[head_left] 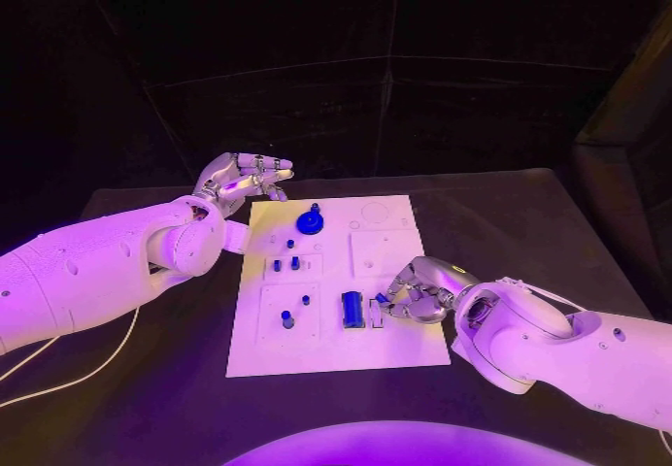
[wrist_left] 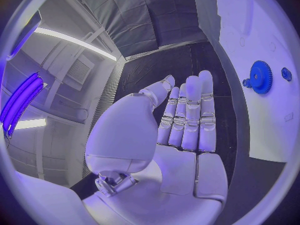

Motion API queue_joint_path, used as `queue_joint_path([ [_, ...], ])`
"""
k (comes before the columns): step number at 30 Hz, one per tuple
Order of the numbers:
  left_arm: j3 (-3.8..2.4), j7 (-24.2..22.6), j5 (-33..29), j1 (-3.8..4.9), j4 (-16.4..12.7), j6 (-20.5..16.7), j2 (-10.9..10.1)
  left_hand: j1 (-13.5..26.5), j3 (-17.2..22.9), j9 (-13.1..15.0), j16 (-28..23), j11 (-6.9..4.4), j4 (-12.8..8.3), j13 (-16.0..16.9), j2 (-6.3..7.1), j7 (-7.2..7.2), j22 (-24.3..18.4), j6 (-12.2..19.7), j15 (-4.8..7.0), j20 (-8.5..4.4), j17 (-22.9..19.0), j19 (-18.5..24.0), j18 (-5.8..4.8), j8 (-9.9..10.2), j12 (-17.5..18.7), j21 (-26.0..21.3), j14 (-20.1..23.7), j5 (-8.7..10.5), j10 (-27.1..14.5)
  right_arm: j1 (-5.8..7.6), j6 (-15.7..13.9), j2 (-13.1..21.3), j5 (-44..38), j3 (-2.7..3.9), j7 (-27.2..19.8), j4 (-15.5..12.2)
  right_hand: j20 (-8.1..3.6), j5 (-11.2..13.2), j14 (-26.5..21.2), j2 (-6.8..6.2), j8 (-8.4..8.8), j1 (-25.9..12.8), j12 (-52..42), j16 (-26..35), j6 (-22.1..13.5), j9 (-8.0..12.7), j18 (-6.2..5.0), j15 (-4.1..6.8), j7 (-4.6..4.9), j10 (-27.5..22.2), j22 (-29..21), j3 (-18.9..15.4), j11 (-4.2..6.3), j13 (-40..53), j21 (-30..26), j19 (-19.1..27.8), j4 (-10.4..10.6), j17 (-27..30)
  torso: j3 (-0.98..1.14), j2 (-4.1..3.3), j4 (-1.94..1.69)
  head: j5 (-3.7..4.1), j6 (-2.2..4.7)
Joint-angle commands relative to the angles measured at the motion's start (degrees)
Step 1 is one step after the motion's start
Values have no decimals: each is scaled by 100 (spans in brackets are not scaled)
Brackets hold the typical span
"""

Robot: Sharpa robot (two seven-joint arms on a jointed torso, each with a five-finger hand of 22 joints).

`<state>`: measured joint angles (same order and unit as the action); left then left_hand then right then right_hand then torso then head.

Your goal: Assemble the parts on the task board

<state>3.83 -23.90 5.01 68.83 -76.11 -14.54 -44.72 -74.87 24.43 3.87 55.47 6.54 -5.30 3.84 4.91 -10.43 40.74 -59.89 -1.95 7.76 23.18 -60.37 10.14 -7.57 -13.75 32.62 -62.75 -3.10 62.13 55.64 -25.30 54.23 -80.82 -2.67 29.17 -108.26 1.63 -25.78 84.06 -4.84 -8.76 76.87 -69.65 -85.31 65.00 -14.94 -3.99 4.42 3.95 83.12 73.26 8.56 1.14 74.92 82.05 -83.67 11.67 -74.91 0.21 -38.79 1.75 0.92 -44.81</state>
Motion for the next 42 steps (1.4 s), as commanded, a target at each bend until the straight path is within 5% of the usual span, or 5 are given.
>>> queue_joint_path([
  [1, -4, -6, -8, 7, -17, 74, -2, 0, -35, 0, -2, 13, -12, 2, -57, -19, -8, 25, -18, 16, -10, 35, 29, -26, -23, -26, 36, 16, -42, 7, 371, -56, 146, 1, 184, 34, -4, -8, 405, -53, 24, -118, 8, 1, 45, -8, 73, 13, 1, 3, 5, -20, -44, -4, 21, -29, 88, -548, 1, -1, 3, -12, -7],
  [19, -4, 8, -8, 7, -15, 95, 0, 0, -35, 0, -2, 13, -12, 2, -57, -19, -8, 25, -18, 16, -10, 35, 29, -26, -23, -26, 36, 16, -42, 7, 498, -259, -77, 1, 546, 133, -93, -383, 414, -36, -261, -559, 16, -9, 424, -267, 82, 129, -189, 65, 63, -296, 105, -2, 41, -57, 358, -584, 6, -2, 14, -28, -26],
  [42, -3, 23, -8, 7, 1, 119, 22, 0, -35, 0, -2, 13, -12, 2, -57, -19, -8, 25, -18, 16, -10, 35, 29, -26, -23, -26, 36, 16, -42, 7, 345, -471, -196, 3, 633, 259, -125, -406, 416, 32, -367, -652, -45, -13, 461, -373, 85, 161, -228, 102, 79, -419, 139, 50, 45, -66, 442, -595, 5, 0, 13, -18, -30],
])
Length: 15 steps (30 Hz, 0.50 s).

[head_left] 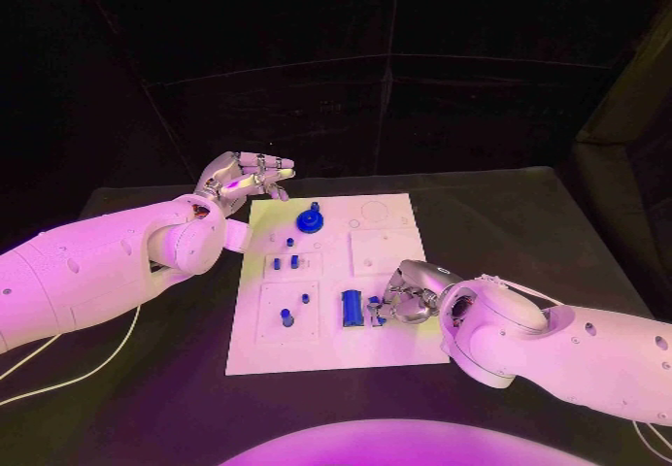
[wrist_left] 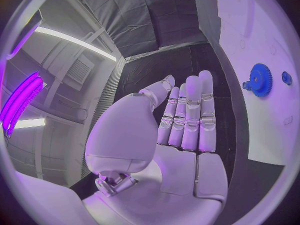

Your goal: Assemble the parts on the task board

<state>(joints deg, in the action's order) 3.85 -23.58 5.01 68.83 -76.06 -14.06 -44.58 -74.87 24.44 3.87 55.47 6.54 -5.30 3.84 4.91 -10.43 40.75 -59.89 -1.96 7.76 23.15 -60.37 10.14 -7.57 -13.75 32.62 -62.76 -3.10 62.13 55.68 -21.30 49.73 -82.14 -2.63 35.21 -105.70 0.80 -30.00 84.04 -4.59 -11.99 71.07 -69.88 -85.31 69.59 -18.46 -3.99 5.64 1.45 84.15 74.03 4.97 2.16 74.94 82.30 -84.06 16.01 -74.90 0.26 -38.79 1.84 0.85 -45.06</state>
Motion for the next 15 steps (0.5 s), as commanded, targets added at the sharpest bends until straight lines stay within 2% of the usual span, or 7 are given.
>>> queue_joint_path([
  [1, -5, -8, -8, 8, -3, 73, 9, 0, -35, 0, -2, 13, -12, 2, -57, -19, -10, 25, -17, 16, -6, 35, 29, -26, -23, -25, 36, 16, -42, 3, -55, -24, -65, -1, 30, 4, -45, 46, 418, 9, -55, -107, -23, -13, -3, -34, 86, 39, 22, 2, 4, -95, 37, 49, 20, -28, 26, -597, 1, 1, 4, -11, -5],
  [3, -5, -6, -8, 8, -3, 75, 10, 0, -35, 0, -2, 13, -12, 2, -57, -19, -10, 25, -17, 16, -6, 35, 29, -26, -23, -25, 36, 16, -42, 3, -53, -28, -66, -1, 34, 8, -46, 258, 419, 30, -82, -246, -23, -12, -9, -66, 87, 36, 25, 7, 8, -207, 33, 52, 21, -30, 55, -598, 1, -1, 2, -10, -5],
  [7, -5, -3, -8, 8, -1, 77, 10, 0, -35, 0, -2, 13, -12, 2, -57, -19, -10, 25, -17, 16, -6, 35, 29, -26, -23, -25, 36, 16, -42, 3, -5, -29, -68, -1, 53, 14, -43, 1011, 418, 102, -124, -527, -11, -9, -40, -126, 88, 33, 26, 10, 8, -450, 31, 53, 17, -30, 56, -595, 0, 5, 2, -7, -1],
  [8, -5, -3, -8, 8, -1, 77, 9, 0, -35, 0, -2, 13, -12, 2, -57, -19, -10, 25, -17, 16, -6, 35, 29, -26, -23, -25, 36, 16, -42, 3, 15, -28, -68, -1, 58, 14, -43, 1292, 417, 119, -138, -613, -3, -6, -54, -148, 87, 33, 24, 8, 8, -546, 31, 52, 15, -30, 59, -592, 1, 6, 2, -8, -2],
  [10, -5, -1, -8, 8, 0, 77, 8, 0, -35, 0, -2, 13, -12, 2, -57, -19, -10, 25, -17, 16, -6, 35, 29, -26, -23, -25, 36, 16, -42, 3, 51, -24, -69, -1, 62, 10, -43, 1570, 416, 143, -159, -720, -3, -2, -72, -179, 86, 33, 24, 9, 10, -677, 31, 57, 13, -30, 63, -588, 2, 4, 0, -8, -2],
  [12, -4, 0, -8, 8, 0, 78, 8, 0, -35, 0, -2, 13, -12, 2, -57, -19, -10, 25, -17, 16, -6, 35, 29, -26, -23, -25, 36, 16, -42, 3, 65, -19, -70, -1, 58, 2, -43, 1668, 417, 165, -175, -763, -4, -2, -87, -204, 87, 35, 23, 10, 13, -766, 31, 62, 13, -31, 64, -589, 2, 3, 1, -6, 0],
  [15, -4, 2, -8, 8, 1, 83, 8, 0, -35, 0, -2, 13, -12, 2, -57, -19, -10, 25, -17, 16, -6, 35, 29, -26, -23, -25, 36, 16, -42, 3, 55, 2, -84, -1, 41, -18, -43, 1686, 419, 184, -183, -775, -20, -7, -90, -214, 88, 35, 22, 16, 22, -796, 32, 75, 17, -34, 67, -600, 4, 4, 3, -9, 2],
])
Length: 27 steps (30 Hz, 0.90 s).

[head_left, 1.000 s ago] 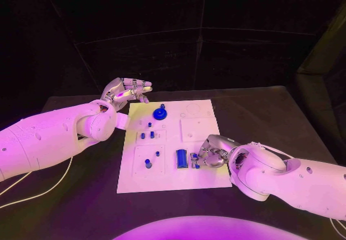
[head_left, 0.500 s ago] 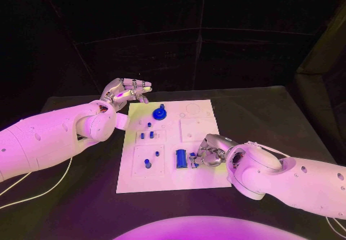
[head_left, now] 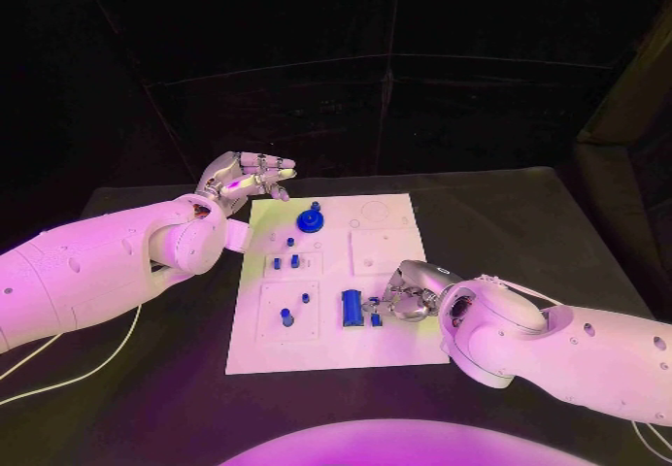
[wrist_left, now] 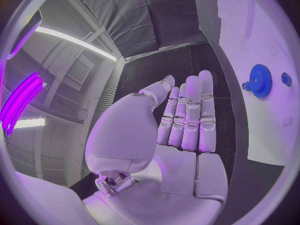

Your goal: Assemble the parts on the task board

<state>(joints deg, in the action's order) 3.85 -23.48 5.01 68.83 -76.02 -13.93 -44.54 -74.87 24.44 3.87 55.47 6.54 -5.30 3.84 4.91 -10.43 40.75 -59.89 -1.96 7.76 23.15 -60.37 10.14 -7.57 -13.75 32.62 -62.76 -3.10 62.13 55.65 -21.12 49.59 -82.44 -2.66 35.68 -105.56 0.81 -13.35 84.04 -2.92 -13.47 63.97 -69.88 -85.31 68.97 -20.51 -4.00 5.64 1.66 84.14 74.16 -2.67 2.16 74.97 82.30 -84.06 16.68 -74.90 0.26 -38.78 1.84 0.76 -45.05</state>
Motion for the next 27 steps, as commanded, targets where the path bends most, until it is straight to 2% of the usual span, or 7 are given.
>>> queue_joint_path([
  [1, -4, -8, -8, 8, -3, 71, 5, 0, -35, 0, -2, 13, -12, 2, -57, -19, -10, 25, -17, 16, -7, 35, 29, -26, -23, -25, 36, 16, -42, 6, 28, 28, -59, 2, -17, -39, -44, 18, 420, 25, -38, -59, -23, -8, -27, -13, 89, 35, -1, 17, 10, -35, 32, 75, 17, -35, -3, -602, 5, 4, 4, -2, 5],
  [7, -4, -8, -8, 8, -1, 72, 3, 0, -35, 0, -2, 13, -12, 2, -57, -19, -10, 25, -17, 16, -7, 35, 29, -26, -23, -25, 36, 16, -42, 6, -226, 134, -8, 2, -255, -74, -41, -110, 415, 81, -31, 182, -2, 7, -127, -48, 87, 30, 21, 7, -4, -106, 19, 72, 6, -29, -52, -578, 3, 1, 6, -1, 23],
  [14, -3, -28, -8, 7, 42, 57, 13, -2, -44, 0, -1, 15, -14, 2, -59, -20, -14, 28, -18, 17, -14, 38, 28, -28, -28, -29, 43, 16, -49, 28, -813, 411, 1168, 7, -1626, -53, 95, -516, 307, -20, 395, 711, 630, 272, -890, 96, 4, -157, 317, -281, -464, -233, -221, -336, -254, 172, -230, -133, -1, 32, -4, 23, 113],
  [18, -2, -76, -8, -2, 94, 72, 37, 19, -80, 0, -187, 23, 0, -1, -60, -17, -82, 34, -44, 37, -126, 199, 18, -42, -48, -149, 246, 17, -68, 168, -892, 492, 2765, 10, -2939, 200, 207, -42, -233, 127, 581, 1296, 3209, 1539, -1183, 180, -385, -265, 456, -1399, -2584, -185, -349, -2083, -1579, 1096, -483, 1640, -15, 88, -11, 77, 201],
  [20, -2, -104, -8, -14, 139, 105, 63, 51, -100, -3, -561, 44, 26, -11, -65, -26, -212, 53, -95, 76, -329, 467, 6, -48, -33, -372, 470, 23, -114, 281, -831, 478, 3562, 11, -3567, 416, 295, 284, -1091, 298, 689, 1644, 4506, 3394, -1287, 258, -642, -412, 569, -2055, -4391, -79, -496, -3015, -3022, 2018, -561, 3714, -25, 141, -18, 111, 257],
  [24, -1, -195, -112, -69, 322, 250, 161, 137, -115, -9, -1869, 101, 126, -27, -66, -14, -734, 120, -252, 265, -952, 1095, -9, -16, 171, -1110, 701, 1, -133, 551, -530, 286, 5152, 13, -4811, 1193, 680, 581, -1774, 349, 875, 2086, 6094, 5653, -1228, 483, -686, -844, 867, -2261, -5523, -64, -837, -4752, -4824, 2560, -680, 5035, -42, 268, -13, 161, 424],
  [27, -1, -260, -279, -105, 461, 350, 241, 193, -165, -7, -2639, 128, 211, -26, -64, -17, -1115, 109, -343, 419, -1247, 1214, 23, 24, 373, -1515, 592, 22, -56, 634, -385, 94, 5795, 14, -5322, 1710, 902, 594, -2265, 327, 972, 2149, 6387, 6451, -1286, 625, -599, -1000, 875, -2350, -5944, -120, -961, -5224, -5518, 2895, -767, 5502, -62, 371, -6, 211, 563],
])
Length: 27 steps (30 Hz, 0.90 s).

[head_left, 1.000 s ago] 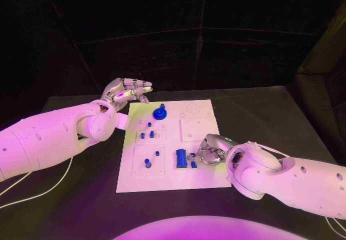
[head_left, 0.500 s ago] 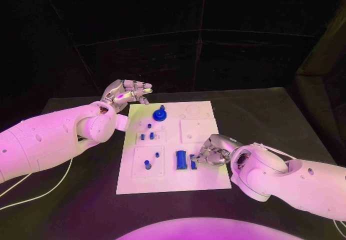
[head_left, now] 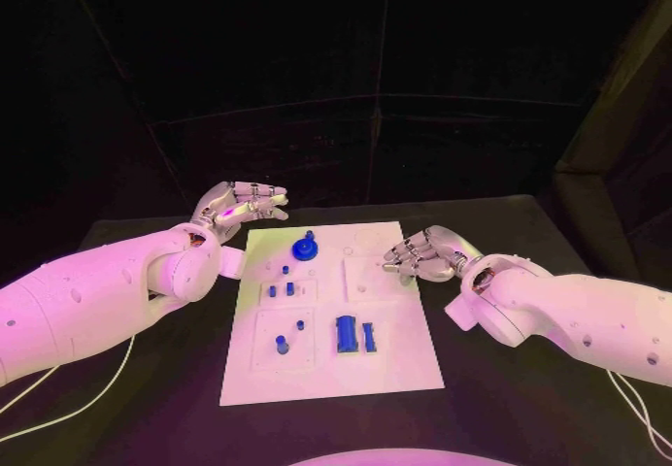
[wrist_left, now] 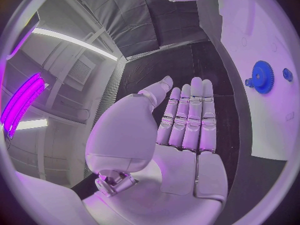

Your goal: Assemble the parts on the task board

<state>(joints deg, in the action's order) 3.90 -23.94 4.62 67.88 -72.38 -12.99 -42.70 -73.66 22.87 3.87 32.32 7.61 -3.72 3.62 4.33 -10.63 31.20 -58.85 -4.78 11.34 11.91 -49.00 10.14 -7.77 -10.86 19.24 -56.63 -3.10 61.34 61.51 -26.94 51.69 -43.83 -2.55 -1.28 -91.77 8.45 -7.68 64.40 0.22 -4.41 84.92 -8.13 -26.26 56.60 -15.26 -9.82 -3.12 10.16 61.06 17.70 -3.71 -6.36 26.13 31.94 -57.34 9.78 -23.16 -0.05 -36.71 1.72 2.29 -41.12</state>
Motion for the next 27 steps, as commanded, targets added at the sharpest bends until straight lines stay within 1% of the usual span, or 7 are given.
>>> queue_joint_path([
  [1, -6, -237, -305, -25, 155, 285, 91, 73, -32, -10, -530, 32, 68, -3, 1, 8, -293, 20, -97, 104, -194, 199, 26, 71, 150, -340, -12, 17, 32, 70, 228, -206, 2100, 4, -1801, 551, 189, 51, -392, 25, 75, 63, 275, 746, -84, 157, -30, -180, 24, -49, -419, -33, -132, -484, -676, 283, -111, 472, -35, 203, 11, 73, 243],
  [5, -7, -331, -464, -101, 481, 246, 277, 151, -132, -10, -1042, 14, 169, 15, 24, 17, -624, 37, -179, 212, -371, 430, 37, 138, 210, -708, 10, 17, 319, 117, 371, -660, 2462, 6, -2298, 1560, 391, 166, -400, 174, 78, -38, 427, 1492, -97, 478, -86, -307, 85, -2, -942, -158, -198, -1203, -1457, 200, -277, 1143, -55, 357, 23, 109, 475],
  [12, -14, -489, -831, -219, 1149, 179, 671, 120, -323, -12, -1793, 158, 239, 6, 40, -13, -1094, 150, -337, 397, -664, 692, 53, 327, 659, -1154, 141, 18, 71, 134, 853, -1521, 3014, 12, -2666, 3028, 393, -33, 55, 425, 79, -114, 450, 2026, -7, 893, -77, -318, 90, 113, -1347, -233, -203, -1986, -2021, -290, -659, 1745, -52, 564, 28, 74, 815],
  [17, -22, -558, -990, -315, 1512, 87, 924, 82, -457, -15, -2041, 233, 251, -9, -2, 11, -1265, 198, -399, 435, -749, 679, 51, 398, 740, -1253, 107, 21, -190, 127, 1056, -1975, 3322, 15, -2762, 3626, 392, -131, 137, 485, 84, -124, 451, 2185, -11, 1026, -75, -322, 87, 125, -1398, -199, -212, -2201, -2187, -379, -831, 1904, -25, 654, 1, 54, 848],
  [23, -26, -578, -1036, -377, 1711, 65, 1075, 56, -503, -12, -2122, 220, 256, -5, -43, -12, -1330, 190, -397, 437, -769, 636, 55, 399, 731, -1270, 56, 21, -200, 109, 1151, -2175, 3383, 15, -2821, 3840, 422, -58, 103, 463, 86, -228, 455, 2268, -33, 1096, -69, -352, 108, 101, -1405, -242, -237, -2258, -2306, -371, -895, 1956, -4, 679, -17, 5, 883],
  [24, -18, -372, -839, -374, 1667, 99, 1047, 2249, -1010, -387, -2428, -66, 372, -362, -433, 326, -1858, 1874, -135, -44, -1191, 1935, -303, 777, 1086, -1440, 1770, 310, -1951, 101, 875, -2156, 3102, 11, -2565, 3797, 28, 175, -1860, -22, 441, -2652, 813, 2626, -1720, 1526, 296, -139, -242, -1770, -1770, -60, 49, -2613, -2555, 1468, -978, 2316, -22, 647, 0, 30, 866],
  [27, -26, -376, -832, -382, 1597, 34, 1022, 2637, -1132, -387, -2514, -127, 372, -362, -433, 370, -1967, 2205, -90, -118, -1191, 2145, -303, 777, 1086, -1497, 2044, 310, -2299, 97, 825, -2128, 3127, 15, -2571, 3727, -26, 230, -2203, -22, 441, -3137, 813, 2626, -2017, 1526, 296, -115, -290, -2087, -1770, -30, 75, -2613, -2614, 1781, -978, 2316, -18, 634, -23, -5, 840],
])
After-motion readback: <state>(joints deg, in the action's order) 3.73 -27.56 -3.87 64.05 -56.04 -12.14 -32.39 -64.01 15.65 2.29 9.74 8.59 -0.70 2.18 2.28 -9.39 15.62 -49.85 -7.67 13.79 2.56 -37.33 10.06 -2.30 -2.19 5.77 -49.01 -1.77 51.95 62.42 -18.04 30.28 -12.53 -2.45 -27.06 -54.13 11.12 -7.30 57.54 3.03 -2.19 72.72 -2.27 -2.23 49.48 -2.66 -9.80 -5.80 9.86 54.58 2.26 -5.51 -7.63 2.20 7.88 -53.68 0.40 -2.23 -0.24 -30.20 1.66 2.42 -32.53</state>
